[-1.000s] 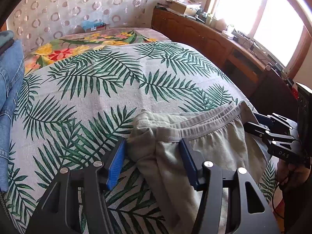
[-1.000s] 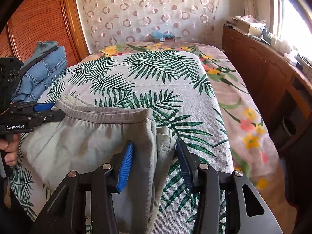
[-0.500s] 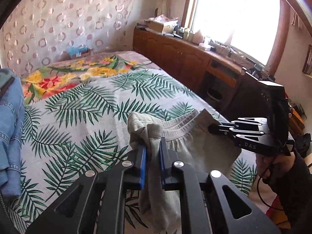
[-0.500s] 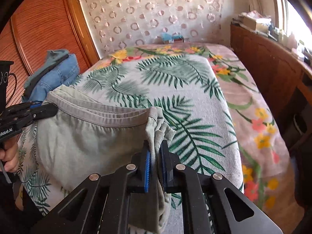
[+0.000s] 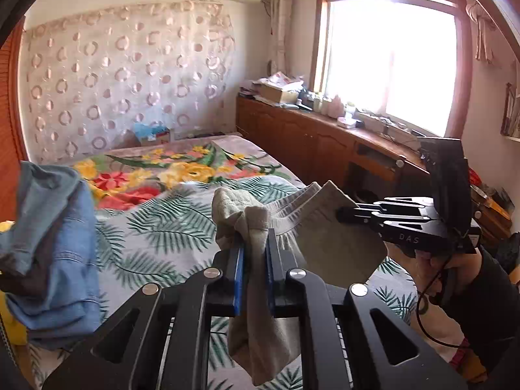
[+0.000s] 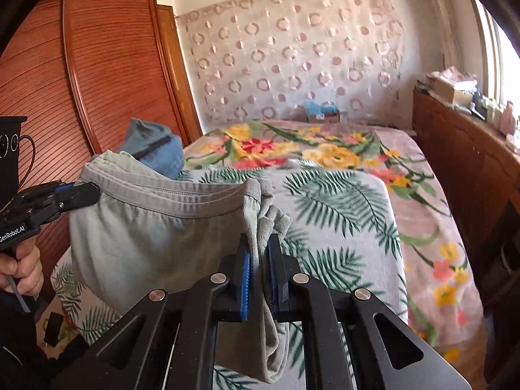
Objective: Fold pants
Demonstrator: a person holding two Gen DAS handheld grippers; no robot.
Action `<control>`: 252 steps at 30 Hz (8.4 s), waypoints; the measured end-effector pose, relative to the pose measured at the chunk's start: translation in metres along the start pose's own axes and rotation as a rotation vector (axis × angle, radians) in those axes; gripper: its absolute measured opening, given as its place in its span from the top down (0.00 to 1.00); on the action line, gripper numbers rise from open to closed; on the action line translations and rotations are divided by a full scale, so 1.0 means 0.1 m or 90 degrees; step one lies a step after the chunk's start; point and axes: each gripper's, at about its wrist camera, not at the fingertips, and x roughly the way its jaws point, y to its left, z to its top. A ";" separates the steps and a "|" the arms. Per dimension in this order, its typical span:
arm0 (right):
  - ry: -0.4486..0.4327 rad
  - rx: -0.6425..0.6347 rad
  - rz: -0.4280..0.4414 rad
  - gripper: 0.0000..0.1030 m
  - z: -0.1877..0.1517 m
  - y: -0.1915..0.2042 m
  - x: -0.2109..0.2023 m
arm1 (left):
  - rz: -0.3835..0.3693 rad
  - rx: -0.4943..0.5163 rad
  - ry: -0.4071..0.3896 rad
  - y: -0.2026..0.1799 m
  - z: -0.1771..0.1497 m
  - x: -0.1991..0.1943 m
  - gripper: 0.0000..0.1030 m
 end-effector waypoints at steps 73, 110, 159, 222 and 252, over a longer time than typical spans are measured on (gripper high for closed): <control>0.002 -0.304 0.134 0.87 1.98 1.56 3.86 | 0.326 -0.248 -0.072 2.70 -0.35 -0.26 0.88; 0.030 -0.197 0.184 0.66 1.77 1.19 3.65 | 0.338 -0.208 0.012 2.56 -0.40 -0.13 0.55; -0.025 -0.148 0.122 0.29 0.74 1.10 1.83 | 0.342 -0.152 -0.026 1.69 -0.33 -0.54 0.00; -0.143 -0.004 -0.124 0.20 -0.37 1.06 -0.17 | 0.252 -0.078 -0.077 0.08 -0.22 -0.76 0.00; -0.147 -0.015 -0.126 0.20 -0.42 1.06 -0.19 | 0.254 -0.081 -0.072 0.12 -0.24 -0.76 0.00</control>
